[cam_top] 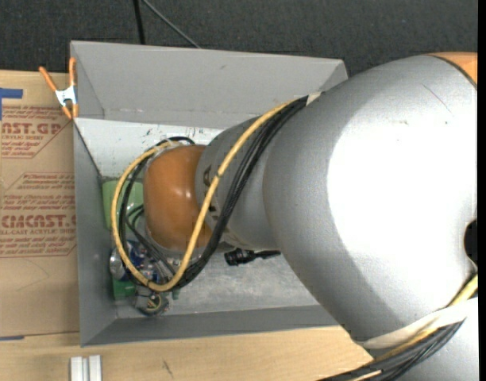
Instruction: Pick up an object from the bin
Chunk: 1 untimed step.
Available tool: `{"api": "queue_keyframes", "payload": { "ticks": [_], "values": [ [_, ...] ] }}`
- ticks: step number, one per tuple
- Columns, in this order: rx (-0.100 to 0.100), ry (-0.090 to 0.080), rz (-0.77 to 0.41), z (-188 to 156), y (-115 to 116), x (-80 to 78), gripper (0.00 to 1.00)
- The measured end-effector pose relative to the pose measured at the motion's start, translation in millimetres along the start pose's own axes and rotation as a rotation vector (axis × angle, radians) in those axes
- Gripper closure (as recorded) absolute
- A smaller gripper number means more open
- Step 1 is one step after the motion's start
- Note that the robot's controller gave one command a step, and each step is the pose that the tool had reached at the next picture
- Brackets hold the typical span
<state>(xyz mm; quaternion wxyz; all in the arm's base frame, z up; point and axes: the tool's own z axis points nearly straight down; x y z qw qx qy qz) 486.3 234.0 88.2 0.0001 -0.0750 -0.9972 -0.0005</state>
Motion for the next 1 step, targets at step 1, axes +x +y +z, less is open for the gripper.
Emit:
{"api": "queue_keyframes", "payload": {
  "ticks": [1],
  "values": [
    [-0.004,-0.006,-0.002,-94.5,1.7,-1.0,1.00]
  ]
}}
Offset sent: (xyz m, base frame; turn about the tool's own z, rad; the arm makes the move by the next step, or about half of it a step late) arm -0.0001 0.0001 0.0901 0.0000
